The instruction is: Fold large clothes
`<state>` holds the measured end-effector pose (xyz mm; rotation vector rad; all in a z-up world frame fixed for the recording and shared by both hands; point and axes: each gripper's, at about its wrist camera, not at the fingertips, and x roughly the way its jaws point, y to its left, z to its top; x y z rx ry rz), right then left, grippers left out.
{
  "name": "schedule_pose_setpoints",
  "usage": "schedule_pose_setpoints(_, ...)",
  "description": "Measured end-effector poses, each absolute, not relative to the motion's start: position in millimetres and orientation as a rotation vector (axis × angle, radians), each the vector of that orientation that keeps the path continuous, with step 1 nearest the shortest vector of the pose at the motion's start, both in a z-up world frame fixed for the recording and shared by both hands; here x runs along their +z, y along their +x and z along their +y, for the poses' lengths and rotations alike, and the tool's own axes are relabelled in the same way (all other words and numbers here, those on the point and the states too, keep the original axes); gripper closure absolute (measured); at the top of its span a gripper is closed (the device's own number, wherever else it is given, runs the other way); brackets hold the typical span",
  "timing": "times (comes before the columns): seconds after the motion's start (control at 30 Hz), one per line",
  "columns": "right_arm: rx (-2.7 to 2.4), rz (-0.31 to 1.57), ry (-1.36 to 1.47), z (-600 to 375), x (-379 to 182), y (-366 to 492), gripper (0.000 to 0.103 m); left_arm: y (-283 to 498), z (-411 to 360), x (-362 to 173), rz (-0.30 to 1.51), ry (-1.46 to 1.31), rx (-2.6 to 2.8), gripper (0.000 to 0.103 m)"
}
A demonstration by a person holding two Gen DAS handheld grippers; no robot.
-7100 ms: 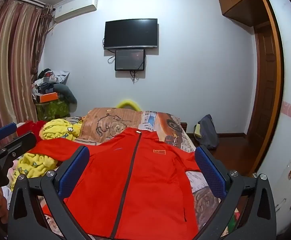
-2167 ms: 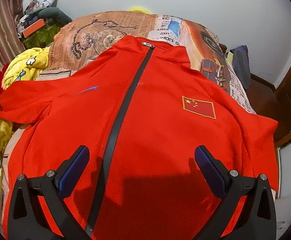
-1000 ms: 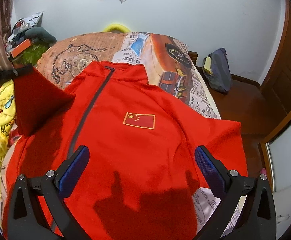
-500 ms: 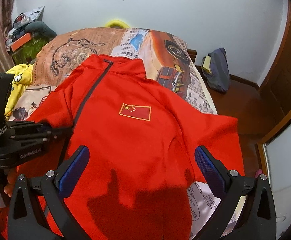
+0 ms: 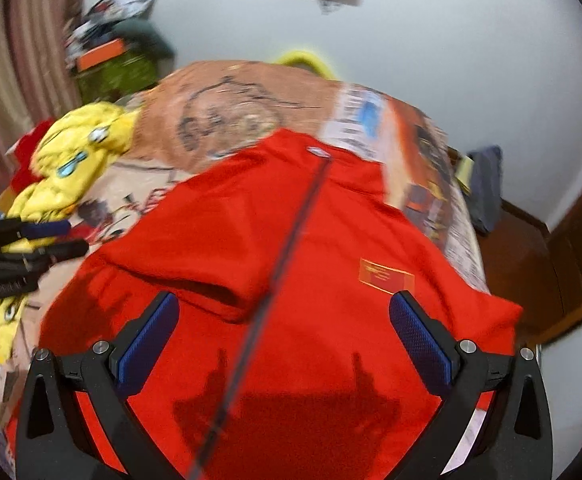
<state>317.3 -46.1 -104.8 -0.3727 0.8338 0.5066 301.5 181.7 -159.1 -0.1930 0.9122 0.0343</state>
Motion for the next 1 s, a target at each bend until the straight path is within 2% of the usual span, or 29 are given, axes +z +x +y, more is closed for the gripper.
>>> schedule_pose_setpoints(0.2, 0.619, 0.845, -0.503, 26.9, -132.6, 305.6, 0.000, 262.8, 246.7, -174.8, 0.933, -0.232, 0.154, 0.050)
schedule_pose_setpoints(0.5, 0.690, 0.958, -0.645, 119.5, -190.2, 310.4, 0.000, 233.4, 286.2, -207.5, 0.977, -0.295, 0.204, 0.050)
schedule_pose_setpoints(0.6, 0.721, 0.978, -0.686, 138.9, -203.4, 313.0, 0.006, 229.9, 292.0, -214.0, 0.979, -0.313, 0.206, 0.050)
schedule_pose_setpoints(0.67, 0.728, 0.983, -0.711, 148.0, -210.7, 314.5, 0.014, 229.0, 295.1, -218.6, 0.978, -0.318, 0.208, 0.050)
schedule_pose_setpoints(0.77, 0.737, 0.990, -0.722, 154.4, -217.6, 317.4, 0.033, 229.6, 297.1, -222.8, 0.980, -0.314, 0.212, 0.050)
schedule_pose_setpoints(0.8, 0.742, 0.990, -0.728, 154.3, -219.2, 318.4, 0.044, 229.6, 298.2, -223.7, 0.980, -0.311, 0.213, 0.050)
schedule_pose_setpoints(0.83, 0.744, 0.991, -0.732, 155.3, -220.6, 318.2, 0.051, 230.0, 298.2, -224.5, 0.980, -0.307, 0.214, 0.050)
schedule_pose_setpoints(0.9, 0.755, 0.999, -0.732, 154.4, -223.1, 318.3, 0.055, 230.4, 297.7, -225.4, 0.979, -0.298, 0.217, 0.050)
schedule_pose_setpoints(0.97, 0.755, 0.999, -0.738, 156.4, -226.0, 318.2, 0.068, 230.4, 296.1, -224.4, 0.972, -0.292, 0.218, 0.050)
schedule_pose_setpoints(1.0, 0.747, 0.998, -0.736, 156.0, -226.2, 319.1, 0.080, 230.9, 295.2, -224.3, 0.968, -0.291, 0.218, 0.050)
